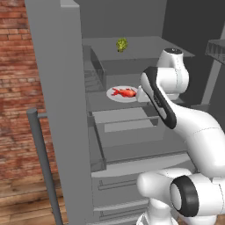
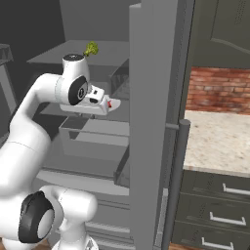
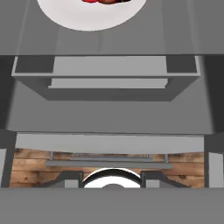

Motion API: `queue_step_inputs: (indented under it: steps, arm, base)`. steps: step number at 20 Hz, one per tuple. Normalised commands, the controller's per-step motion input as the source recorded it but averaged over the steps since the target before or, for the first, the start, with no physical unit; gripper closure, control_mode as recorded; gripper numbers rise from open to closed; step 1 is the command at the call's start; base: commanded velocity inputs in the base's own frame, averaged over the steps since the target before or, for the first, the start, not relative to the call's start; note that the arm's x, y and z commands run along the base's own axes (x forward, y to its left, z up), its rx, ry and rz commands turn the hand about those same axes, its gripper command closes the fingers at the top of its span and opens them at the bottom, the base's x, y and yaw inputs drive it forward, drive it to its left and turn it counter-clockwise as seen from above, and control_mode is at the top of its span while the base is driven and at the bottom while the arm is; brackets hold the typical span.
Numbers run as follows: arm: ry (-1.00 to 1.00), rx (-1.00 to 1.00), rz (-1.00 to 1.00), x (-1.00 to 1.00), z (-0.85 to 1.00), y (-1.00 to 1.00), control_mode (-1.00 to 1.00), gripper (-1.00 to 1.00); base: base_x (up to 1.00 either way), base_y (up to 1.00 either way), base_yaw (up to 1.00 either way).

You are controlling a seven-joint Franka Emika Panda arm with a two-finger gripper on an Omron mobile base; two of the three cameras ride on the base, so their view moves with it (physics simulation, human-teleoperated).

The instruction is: Transport the fish from the fridge to the microwave and turn on the microwave.

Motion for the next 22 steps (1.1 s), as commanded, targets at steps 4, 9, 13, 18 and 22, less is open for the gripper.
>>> queue_step_inputs:
  steps: [4,9,13,18,22]
  arm:
    - [-0.12,0.0,0.0,0.0,0.01,0.0,-1.0,-1.0]
    - [-0.2,0.0,0.0,0.0,0.12,0.0,-1.0,-1.0]
    - [-0.12,0.0,-0.02,0.0,0.27,0.0,-1.0,-1.0]
    - [-0.03,0.0,0.0,0.15,0.24,0.1,-1.0,-1.0]
    - [0.0,-0.01,0.01,0.34,0.05,0.22,-1.0,-1.0]
  base:
    - [0.0,0.0,0.0]
    - [0.0,0.0,0.0]
    - [0.0,0.0,0.0]
    - [0.0,0.0,0.0]
    - [0.0,0.0,0.0]
